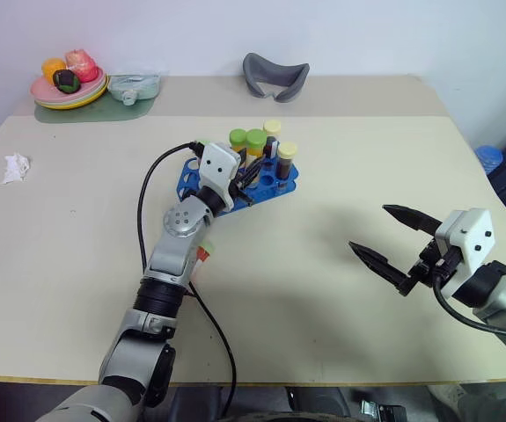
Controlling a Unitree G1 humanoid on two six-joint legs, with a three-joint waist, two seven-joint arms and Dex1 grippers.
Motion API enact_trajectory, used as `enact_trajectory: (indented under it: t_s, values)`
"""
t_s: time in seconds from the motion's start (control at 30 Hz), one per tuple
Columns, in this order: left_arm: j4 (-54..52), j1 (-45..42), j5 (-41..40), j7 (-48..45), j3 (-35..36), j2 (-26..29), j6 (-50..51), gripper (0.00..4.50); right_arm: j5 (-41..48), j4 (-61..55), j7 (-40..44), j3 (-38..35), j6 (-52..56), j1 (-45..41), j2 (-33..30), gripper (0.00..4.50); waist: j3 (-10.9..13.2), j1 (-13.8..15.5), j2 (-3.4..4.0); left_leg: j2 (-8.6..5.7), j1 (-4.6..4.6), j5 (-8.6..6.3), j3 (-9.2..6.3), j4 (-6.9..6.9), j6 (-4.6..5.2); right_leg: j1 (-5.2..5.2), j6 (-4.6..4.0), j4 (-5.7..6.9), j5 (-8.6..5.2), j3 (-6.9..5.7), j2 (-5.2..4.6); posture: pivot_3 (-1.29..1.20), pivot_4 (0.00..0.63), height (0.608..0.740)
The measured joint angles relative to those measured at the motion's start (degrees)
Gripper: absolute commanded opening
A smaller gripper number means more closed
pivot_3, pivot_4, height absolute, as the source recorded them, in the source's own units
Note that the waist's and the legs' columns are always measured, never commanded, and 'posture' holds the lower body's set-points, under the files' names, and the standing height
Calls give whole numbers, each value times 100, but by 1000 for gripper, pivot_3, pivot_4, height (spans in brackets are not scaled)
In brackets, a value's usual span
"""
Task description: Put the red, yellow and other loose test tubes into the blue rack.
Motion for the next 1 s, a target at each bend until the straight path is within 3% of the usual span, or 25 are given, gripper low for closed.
enact_trajectory:
  t_s: [0.83, 1.0]
  values:
    - [-121, 264, -21, -370, -130, 73, 330, 812, 9, -20, -92, 80, 123, -118, -19, 4500, -1, 4, 1, 0, 0, 0, 0, 0, 0, 0, 0, 0, 0, 0, 0, 0, 150, 740]
    - [-114, 257, -95, -455, -89, 64, 328, 3238, 10, -22, -124, 80, 149, -124, -26, 4500, -1, 5, 1, 0, 0, 0, 0, 0, 0, 0, 0, 0, 0, 0, 0, 0, 150, 740]
